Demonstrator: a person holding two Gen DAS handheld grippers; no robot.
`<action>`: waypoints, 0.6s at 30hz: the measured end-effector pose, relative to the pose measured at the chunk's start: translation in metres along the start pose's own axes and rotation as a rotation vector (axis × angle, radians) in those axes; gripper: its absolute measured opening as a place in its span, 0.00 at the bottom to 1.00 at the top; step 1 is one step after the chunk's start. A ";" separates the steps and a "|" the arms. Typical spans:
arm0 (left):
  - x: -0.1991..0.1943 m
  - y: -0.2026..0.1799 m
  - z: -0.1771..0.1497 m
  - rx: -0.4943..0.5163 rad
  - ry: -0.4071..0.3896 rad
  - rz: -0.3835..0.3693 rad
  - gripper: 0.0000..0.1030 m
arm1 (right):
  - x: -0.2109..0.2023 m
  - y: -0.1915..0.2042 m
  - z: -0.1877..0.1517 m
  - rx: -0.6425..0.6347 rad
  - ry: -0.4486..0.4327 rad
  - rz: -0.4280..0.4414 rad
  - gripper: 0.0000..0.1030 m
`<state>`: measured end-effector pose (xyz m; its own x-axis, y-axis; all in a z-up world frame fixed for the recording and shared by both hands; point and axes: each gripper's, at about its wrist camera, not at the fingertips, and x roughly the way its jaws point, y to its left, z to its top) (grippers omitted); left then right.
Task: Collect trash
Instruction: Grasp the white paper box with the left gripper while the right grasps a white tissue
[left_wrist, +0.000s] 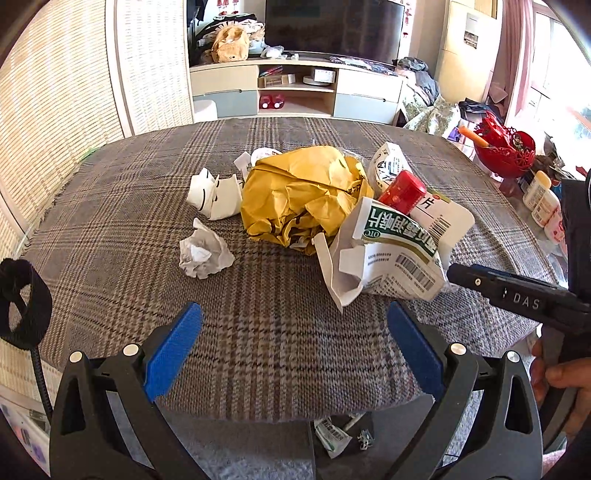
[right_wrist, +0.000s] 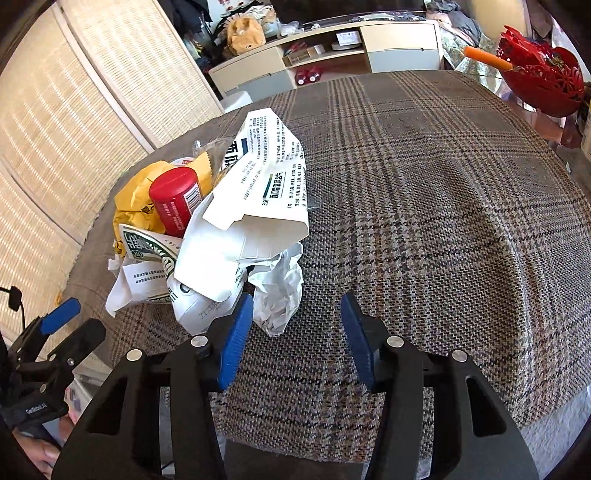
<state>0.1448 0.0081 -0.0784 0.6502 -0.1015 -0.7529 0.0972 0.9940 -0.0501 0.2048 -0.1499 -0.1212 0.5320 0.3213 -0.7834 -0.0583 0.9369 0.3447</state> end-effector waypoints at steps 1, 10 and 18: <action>0.003 0.000 0.001 -0.001 0.001 -0.004 0.92 | 0.002 0.000 0.000 -0.001 0.004 0.002 0.49; 0.029 -0.010 0.009 0.023 0.031 -0.042 0.88 | 0.011 0.006 -0.003 -0.035 0.021 0.014 0.32; 0.040 -0.013 0.014 0.012 0.061 -0.124 0.52 | 0.017 0.015 -0.002 -0.064 0.017 0.012 0.15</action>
<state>0.1800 -0.0090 -0.0983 0.5860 -0.2205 -0.7798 0.1835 0.9734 -0.1374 0.2108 -0.1300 -0.1303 0.5169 0.3343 -0.7881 -0.1186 0.9397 0.3208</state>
